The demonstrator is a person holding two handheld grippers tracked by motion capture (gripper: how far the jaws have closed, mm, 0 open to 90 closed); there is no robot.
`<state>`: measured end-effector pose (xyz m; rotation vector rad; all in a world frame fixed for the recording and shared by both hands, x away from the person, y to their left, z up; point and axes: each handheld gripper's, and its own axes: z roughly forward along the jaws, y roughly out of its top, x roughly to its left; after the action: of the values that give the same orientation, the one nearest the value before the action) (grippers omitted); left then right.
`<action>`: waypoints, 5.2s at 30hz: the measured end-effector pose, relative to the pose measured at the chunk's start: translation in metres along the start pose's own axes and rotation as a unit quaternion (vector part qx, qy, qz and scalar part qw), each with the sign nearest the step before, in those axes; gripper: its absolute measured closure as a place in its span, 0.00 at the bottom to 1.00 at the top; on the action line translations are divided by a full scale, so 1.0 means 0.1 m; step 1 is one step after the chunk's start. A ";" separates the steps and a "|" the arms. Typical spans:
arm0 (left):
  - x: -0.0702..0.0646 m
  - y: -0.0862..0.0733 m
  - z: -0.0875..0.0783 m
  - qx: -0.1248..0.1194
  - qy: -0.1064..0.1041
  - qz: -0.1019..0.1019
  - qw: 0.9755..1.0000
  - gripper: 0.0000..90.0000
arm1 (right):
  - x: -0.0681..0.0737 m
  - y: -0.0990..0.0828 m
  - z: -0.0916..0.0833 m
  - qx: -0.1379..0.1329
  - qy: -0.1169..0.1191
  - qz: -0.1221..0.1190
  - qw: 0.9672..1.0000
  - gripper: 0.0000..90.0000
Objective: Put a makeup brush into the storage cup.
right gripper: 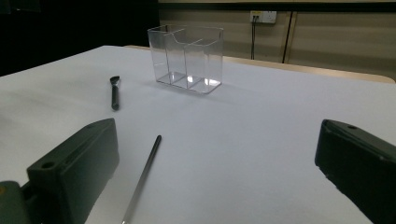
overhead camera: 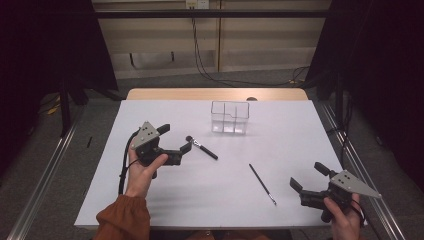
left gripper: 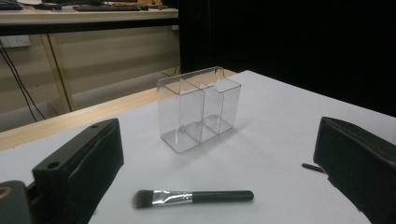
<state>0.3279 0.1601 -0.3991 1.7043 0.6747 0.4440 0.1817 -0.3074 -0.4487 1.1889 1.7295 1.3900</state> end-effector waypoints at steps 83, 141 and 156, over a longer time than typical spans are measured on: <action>0.31 0.01 1.25 0.343 -0.123 0.124 0.923 0.05 | 0.01 -0.01 0.03 0.013 0.014 -0.007 1.000 0.00; 0.25 -0.08 1.78 0.519 -0.188 0.202 0.809 0.66 | -0.02 -0.07 -0.02 0.031 0.007 0.002 0.999 0.00; 0.20 -0.06 1.82 0.538 -0.178 0.203 0.798 0.87 | -0.01 -0.08 -0.02 0.043 0.010 0.004 0.999 0.00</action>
<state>0.4542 0.0374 -0.4490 2.9548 0.2398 -0.0446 0.1780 -0.3097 -0.4564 1.2344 1.8159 1.3482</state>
